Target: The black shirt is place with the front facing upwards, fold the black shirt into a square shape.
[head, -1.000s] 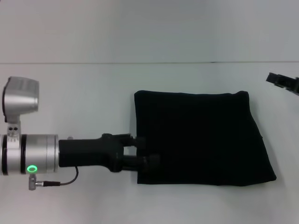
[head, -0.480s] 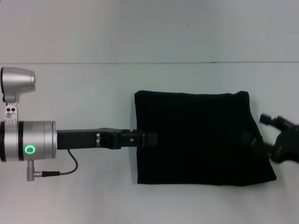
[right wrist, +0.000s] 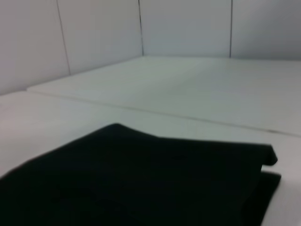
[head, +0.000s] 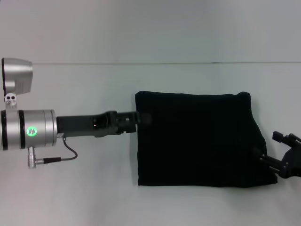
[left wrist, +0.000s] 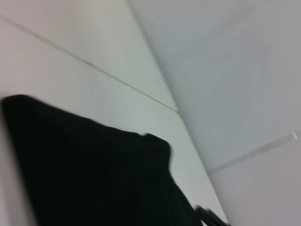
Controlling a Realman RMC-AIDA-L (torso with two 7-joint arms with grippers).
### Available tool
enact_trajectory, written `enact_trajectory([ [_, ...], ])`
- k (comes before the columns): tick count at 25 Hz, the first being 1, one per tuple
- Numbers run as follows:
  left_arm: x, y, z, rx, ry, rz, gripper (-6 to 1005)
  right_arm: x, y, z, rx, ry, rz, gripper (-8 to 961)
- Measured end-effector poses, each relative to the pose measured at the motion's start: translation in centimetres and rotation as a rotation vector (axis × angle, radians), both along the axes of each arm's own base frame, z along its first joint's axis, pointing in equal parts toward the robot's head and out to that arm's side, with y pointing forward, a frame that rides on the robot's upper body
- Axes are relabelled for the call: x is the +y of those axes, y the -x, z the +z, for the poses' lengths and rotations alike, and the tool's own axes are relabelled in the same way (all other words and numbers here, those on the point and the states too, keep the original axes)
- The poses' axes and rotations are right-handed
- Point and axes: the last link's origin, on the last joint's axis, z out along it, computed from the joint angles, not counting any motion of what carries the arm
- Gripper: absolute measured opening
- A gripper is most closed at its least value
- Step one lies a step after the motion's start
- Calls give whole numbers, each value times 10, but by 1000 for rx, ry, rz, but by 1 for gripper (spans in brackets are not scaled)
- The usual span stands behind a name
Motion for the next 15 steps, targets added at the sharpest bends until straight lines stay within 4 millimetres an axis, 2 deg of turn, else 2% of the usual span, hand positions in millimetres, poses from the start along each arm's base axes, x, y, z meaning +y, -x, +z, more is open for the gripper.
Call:
enact_trajectory([
  [8, 24, 6, -4, 31, 9, 212, 875, -24, 7, 13, 48, -25, 134, 875],
  [15, 34, 20, -25, 132, -66, 307, 875, -42, 7, -7, 22, 52, 170, 875],
])
